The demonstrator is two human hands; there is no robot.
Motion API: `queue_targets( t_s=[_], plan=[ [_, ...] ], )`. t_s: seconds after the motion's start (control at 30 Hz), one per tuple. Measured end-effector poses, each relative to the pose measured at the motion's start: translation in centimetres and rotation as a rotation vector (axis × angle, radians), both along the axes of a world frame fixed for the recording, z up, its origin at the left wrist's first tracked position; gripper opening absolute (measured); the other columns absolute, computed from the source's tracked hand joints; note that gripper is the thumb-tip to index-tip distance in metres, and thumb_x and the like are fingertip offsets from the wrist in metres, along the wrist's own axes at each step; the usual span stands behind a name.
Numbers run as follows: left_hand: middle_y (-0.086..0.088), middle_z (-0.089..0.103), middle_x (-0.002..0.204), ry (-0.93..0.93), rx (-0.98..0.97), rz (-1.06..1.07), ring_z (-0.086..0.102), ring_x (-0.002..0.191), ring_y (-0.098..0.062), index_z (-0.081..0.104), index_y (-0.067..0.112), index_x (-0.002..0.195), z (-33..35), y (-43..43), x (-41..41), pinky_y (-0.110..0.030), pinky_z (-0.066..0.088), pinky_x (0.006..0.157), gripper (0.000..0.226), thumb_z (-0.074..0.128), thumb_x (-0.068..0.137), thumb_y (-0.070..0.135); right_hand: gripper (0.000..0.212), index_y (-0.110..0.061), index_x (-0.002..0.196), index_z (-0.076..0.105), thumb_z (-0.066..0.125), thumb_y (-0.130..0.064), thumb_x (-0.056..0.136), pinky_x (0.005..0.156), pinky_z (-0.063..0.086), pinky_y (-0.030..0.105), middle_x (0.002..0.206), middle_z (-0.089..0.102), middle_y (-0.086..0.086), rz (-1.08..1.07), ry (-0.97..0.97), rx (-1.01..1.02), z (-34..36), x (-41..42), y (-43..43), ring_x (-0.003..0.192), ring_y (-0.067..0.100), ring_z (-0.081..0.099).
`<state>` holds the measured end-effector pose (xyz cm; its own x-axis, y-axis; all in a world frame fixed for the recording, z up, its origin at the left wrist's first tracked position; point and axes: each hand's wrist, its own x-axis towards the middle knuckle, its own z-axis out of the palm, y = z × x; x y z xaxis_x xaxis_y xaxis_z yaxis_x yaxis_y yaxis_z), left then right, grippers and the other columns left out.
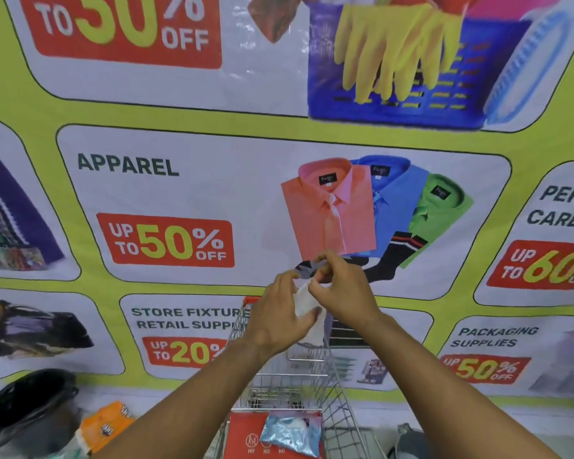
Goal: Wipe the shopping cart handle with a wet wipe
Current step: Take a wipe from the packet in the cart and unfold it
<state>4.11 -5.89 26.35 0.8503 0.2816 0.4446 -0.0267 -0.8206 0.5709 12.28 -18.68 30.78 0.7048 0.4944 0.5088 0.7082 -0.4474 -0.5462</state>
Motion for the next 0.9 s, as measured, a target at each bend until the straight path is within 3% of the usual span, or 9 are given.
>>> queue_targets(
  t_s=[0.13, 0.3, 0.47, 0.6, 0.7, 0.8, 0.9],
  plan=[
    [0.005, 0.053, 0.112, -0.024, -0.025, 0.012, 0.055, 0.092, -0.015, 0.030, 0.026, 0.133, 0.6, -1.0, 0.0, -0.030, 0.046, 0.067, 0.062, 0.062, 0.081, 0.040, 0.032, -0.031, 0.099, 0.052, 0.065, -0.017, 0.073, 0.062, 0.050, 0.026, 0.067, 0.061, -0.010, 0.079, 0.055, 0.032, 1.3, 0.1, -1.2, 0.066, 0.004, 0.060],
    [-0.002, 0.069, 0.100, -0.029, 0.030, 0.024, 0.062, 0.082, -0.022, 0.053, 0.024, 0.112, 2.1, -1.5, -0.2, -0.032, 0.049, 0.063, 0.023, 0.054, 0.089, 0.025, 0.032, -0.030, 0.101, 0.053, 0.064, -0.013, 0.075, 0.061, 0.050, 0.026, 0.069, 0.060, -0.007, 0.131, 0.068, 0.060, 2.5, 0.6, -2.8, 0.065, 0.005, 0.058],
    [0.000, 0.073, 0.092, -0.067, -0.004, 0.046, 0.064, 0.080, -0.021, 0.066, 0.022, 0.101, 3.4, -1.1, -0.9, -0.033, 0.050, 0.068, 0.019, 0.062, 0.083, 0.026, 0.031, -0.026, 0.107, 0.055, 0.064, -0.012, 0.081, 0.061, 0.049, 0.023, 0.079, 0.058, -0.009, 0.154, 0.072, 0.108, 2.9, 0.5, -4.1, 0.064, 0.004, 0.055],
    [0.006, 0.073, 0.085, -0.032, -0.098, 0.029, 0.063, 0.075, -0.011, 0.070, 0.024, 0.093, 4.9, -1.0, -1.8, -0.034, 0.053, 0.067, 0.014, 0.068, 0.080, 0.029, 0.046, -0.032, 0.119, 0.051, 0.074, -0.030, 0.078, 0.073, 0.051, 0.021, 0.105, 0.061, -0.013, 0.270, 0.182, 0.098, 2.1, -0.3, -5.0, 0.088, 0.003, 0.058],
    [0.006, 0.073, 0.079, -0.009, -0.206, 0.001, 0.065, 0.072, -0.010, 0.071, 0.022, 0.085, 5.7, -0.6, -2.4, -0.037, 0.055, 0.067, 0.009, 0.075, 0.077, 0.025, 0.058, -0.035, 0.121, 0.051, 0.080, -0.037, 0.071, 0.079, 0.053, 0.024, 0.111, 0.062, -0.011, 0.285, 0.284, 0.073, 0.9, -0.7, -5.2, 0.097, 0.002, 0.059],
    [0.004, 0.073, 0.076, 0.005, -0.281, -0.034, 0.067, 0.070, -0.013, 0.071, 0.020, 0.079, 6.3, -0.2, -3.1, -0.040, 0.057, 0.066, 0.013, 0.081, 0.071, 0.025, 0.046, -0.023, 0.116, 0.061, 0.081, -0.021, 0.075, 0.081, 0.056, 0.037, 0.108, 0.068, -0.004, 0.326, 0.340, 0.103, -0.1, -0.9, -5.1, 0.093, 0.007, 0.066],
    [0.004, 0.071, 0.071, 0.032, -0.265, -0.056, 0.066, 0.066, -0.013, 0.070, 0.020, 0.074, 6.5, 0.5, -3.7, -0.036, 0.054, 0.061, 0.018, 0.084, 0.068, 0.030, 0.032, -0.010, 0.113, 0.065, 0.074, -0.008, 0.083, 0.086, 0.055, 0.039, 0.107, 0.071, 0.000, 0.353, 0.424, 0.163, -0.4, -1.4, -4.7, 0.095, 0.010, 0.068]
  ],
)
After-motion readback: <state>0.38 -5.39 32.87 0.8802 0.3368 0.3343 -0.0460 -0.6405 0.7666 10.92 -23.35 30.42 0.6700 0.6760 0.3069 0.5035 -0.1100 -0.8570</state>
